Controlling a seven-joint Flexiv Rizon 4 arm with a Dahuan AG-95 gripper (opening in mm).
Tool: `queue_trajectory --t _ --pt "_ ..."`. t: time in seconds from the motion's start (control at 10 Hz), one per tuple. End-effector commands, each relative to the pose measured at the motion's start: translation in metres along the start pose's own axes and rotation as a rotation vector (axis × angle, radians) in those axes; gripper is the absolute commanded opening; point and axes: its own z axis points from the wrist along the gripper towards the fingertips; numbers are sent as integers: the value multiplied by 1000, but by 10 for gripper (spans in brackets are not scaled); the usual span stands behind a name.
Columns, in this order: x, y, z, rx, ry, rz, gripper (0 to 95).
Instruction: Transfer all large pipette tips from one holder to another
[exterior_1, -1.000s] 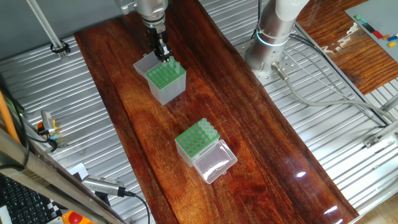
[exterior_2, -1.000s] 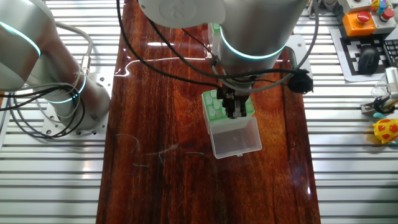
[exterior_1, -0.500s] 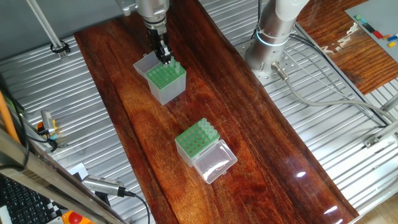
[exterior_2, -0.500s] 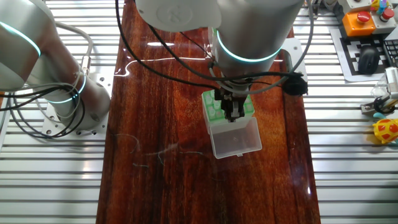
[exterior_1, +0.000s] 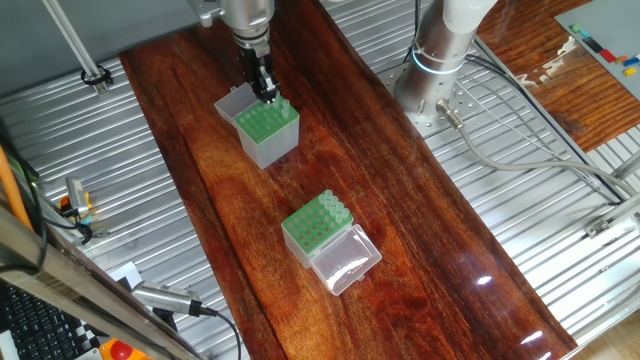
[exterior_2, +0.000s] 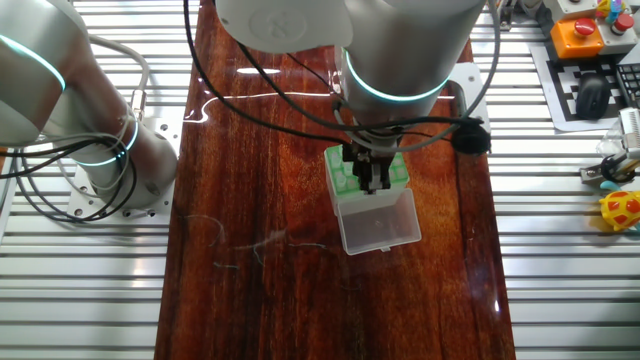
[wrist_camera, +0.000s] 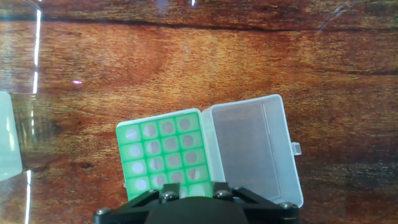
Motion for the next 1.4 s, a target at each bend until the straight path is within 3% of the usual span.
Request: queue_trajectory --t 0.1,0.6,0.7,0.9,1.1,1.4 --pt "0 0 0 0 -1 0 190" --pt "2 0 3 3 -5 -5 190" --pt "2 0 3 4 -5 -7 0" --pt "2 0 2 4 -8 -13 0" --pt "2 -2 -4 5 -8 -26 0" --pt "1 -4 -26 1 -7 -43 0"
